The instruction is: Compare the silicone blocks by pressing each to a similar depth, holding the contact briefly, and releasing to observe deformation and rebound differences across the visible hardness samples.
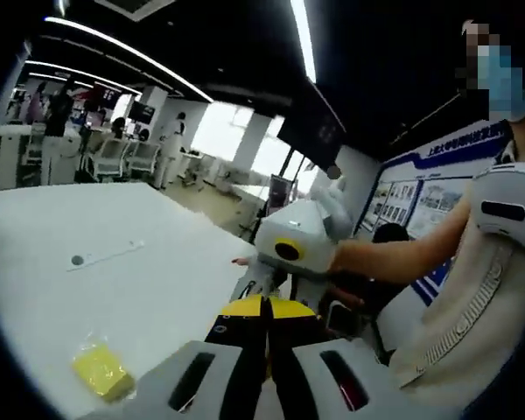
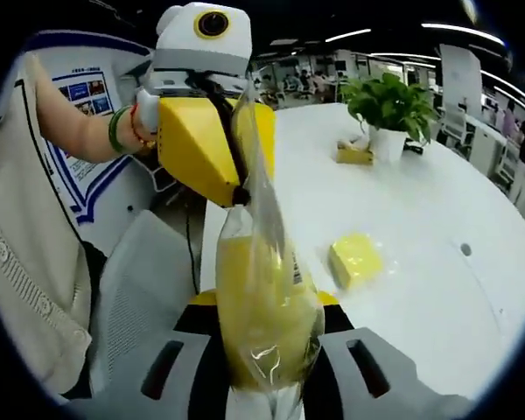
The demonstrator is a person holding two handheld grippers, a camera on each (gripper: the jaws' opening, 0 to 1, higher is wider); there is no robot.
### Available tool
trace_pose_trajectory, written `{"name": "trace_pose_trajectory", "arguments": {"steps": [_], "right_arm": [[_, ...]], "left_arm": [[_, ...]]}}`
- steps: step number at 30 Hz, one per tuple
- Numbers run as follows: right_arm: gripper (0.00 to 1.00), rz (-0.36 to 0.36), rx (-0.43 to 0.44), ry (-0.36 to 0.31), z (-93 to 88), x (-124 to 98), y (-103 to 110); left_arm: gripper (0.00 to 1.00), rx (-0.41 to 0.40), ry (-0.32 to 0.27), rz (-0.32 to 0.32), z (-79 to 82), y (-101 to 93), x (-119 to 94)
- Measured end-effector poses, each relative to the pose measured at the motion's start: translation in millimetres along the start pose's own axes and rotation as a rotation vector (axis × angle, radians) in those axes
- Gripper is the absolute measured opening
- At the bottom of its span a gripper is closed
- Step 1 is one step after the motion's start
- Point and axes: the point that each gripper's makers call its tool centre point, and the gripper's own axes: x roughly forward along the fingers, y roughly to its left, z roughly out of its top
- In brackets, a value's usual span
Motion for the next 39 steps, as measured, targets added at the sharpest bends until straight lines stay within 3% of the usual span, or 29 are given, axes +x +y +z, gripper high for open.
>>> {"name": "trace_pose_trajectory", "arguments": {"steps": [5, 10, 12, 18, 27, 28, 29, 30, 39], "right_arm": [[0.2, -0.005, -0.002, 0.01, 2.0, -1.8, 1.2], [0.17, 0.004, -0.028, 0.029, 1.4, 0.5, 7.0], [0.16, -0.013, -0.027, 0.04, -1.4, 1.7, 3.8], [0.13, -0.047, -0.061, 0.023, 0.9, 0.7, 0.6], [0.12, -0.029, -0.035, 0.032, 0.0, 0.5, 4.4], [0.12, -0.046, -0.065, 0.02, 1.6, 0.6, 2.8], [0.12, -0.025, -0.036, 0.03, 0.2, 0.5, 5.4], [0.12, -0.046, -0.065, 0.017, 2.4, 0.7, 2.5], [0.12, -0.049, -0.068, 0.004, 4.9, -1.2, 1.9]], "left_arm": [[0.0, 0.08, 0.013, 0.01, 2.3, -4.1, 0.2], [0.0, 0.183, 0.07, 0.02, -3.6, -8.5, 4.4], [0.0, 0.198, 0.081, 0.032, -4.1, -0.3, 0.4], [0.0, 0.176, 0.066, 0.034, -2.9, 1.9, 0.1], [0.0, 0.181, 0.064, 0.045, -3.1, -1.4, 2.2], [0.0, 0.18, 0.062, 0.045, -2.9, -1.4, 2.0], [0.0, 0.177, 0.062, 0.047, -3.1, -1.3, 1.9], [0.0, 0.176, 0.059, 0.048, -3.0, -1.2, 1.7], [0.0, 0.172, 0.036, 0.058, 0.5, -1.5, 0.7]]}}
